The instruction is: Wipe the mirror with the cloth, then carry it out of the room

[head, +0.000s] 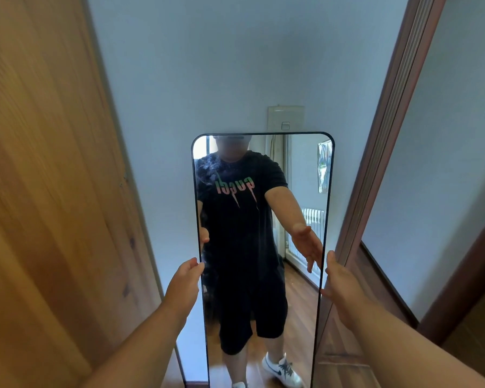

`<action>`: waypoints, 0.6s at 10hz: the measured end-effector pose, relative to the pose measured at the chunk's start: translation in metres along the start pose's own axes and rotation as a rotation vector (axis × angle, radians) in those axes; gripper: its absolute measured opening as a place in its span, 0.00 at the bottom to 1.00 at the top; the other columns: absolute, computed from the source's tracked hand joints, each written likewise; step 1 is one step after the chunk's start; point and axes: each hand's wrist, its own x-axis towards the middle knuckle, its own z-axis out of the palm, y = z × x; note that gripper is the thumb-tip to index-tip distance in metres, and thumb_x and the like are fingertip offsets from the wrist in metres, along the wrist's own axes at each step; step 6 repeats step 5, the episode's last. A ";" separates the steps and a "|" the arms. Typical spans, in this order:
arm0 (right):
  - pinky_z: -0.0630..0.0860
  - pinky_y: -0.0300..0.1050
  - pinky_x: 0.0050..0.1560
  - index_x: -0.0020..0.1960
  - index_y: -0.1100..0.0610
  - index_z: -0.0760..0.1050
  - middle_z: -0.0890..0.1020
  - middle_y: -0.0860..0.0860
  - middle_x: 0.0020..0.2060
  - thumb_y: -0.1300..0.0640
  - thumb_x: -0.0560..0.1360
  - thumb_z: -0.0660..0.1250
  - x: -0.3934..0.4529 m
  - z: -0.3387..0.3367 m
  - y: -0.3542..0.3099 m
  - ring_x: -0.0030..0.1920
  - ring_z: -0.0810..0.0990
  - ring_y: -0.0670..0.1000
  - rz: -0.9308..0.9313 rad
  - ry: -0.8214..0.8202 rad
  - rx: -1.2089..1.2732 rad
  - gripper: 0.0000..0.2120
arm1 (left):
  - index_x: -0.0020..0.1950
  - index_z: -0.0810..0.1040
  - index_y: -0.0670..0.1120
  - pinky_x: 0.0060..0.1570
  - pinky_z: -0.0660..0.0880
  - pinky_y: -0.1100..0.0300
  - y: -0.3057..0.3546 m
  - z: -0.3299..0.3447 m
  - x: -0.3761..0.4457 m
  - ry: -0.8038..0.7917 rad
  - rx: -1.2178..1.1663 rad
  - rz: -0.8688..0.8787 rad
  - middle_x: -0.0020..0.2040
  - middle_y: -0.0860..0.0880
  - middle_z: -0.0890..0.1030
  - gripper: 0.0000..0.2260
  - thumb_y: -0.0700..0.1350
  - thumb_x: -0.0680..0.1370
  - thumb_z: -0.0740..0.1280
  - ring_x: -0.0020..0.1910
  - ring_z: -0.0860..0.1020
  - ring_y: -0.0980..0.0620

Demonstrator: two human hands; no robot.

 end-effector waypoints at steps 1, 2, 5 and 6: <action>0.72 0.64 0.76 0.86 0.54 0.62 0.65 0.58 0.85 0.31 0.86 0.54 -0.017 -0.009 0.000 0.80 0.70 0.66 0.012 -0.005 0.014 0.37 | 0.83 0.67 0.48 0.81 0.70 0.37 0.002 -0.003 -0.010 0.049 -0.068 -0.035 0.82 0.43 0.72 0.22 0.52 0.90 0.60 0.81 0.72 0.39; 0.71 0.64 0.78 0.86 0.54 0.61 0.64 0.57 0.86 0.33 0.87 0.54 -0.033 -0.019 0.003 0.83 0.67 0.63 -0.022 -0.050 0.086 0.36 | 0.82 0.69 0.47 0.80 0.72 0.38 0.006 -0.004 -0.025 0.043 -0.165 -0.075 0.80 0.42 0.73 0.21 0.51 0.90 0.61 0.79 0.74 0.39; 0.84 0.60 0.62 0.71 0.46 0.81 0.85 0.50 0.68 0.34 0.80 0.70 -0.081 -0.020 0.004 0.68 0.84 0.55 -0.235 -0.065 0.352 0.25 | 0.82 0.68 0.48 0.79 0.71 0.38 0.017 0.002 -0.064 0.041 -0.186 -0.129 0.82 0.44 0.73 0.26 0.61 0.89 0.57 0.80 0.73 0.39; 0.84 0.60 0.62 0.71 0.46 0.81 0.85 0.50 0.68 0.34 0.80 0.70 -0.081 -0.020 0.004 0.68 0.84 0.55 -0.235 -0.065 0.352 0.25 | 0.82 0.68 0.48 0.79 0.71 0.38 0.017 0.002 -0.064 0.041 -0.186 -0.129 0.82 0.44 0.73 0.26 0.61 0.89 0.57 0.80 0.73 0.39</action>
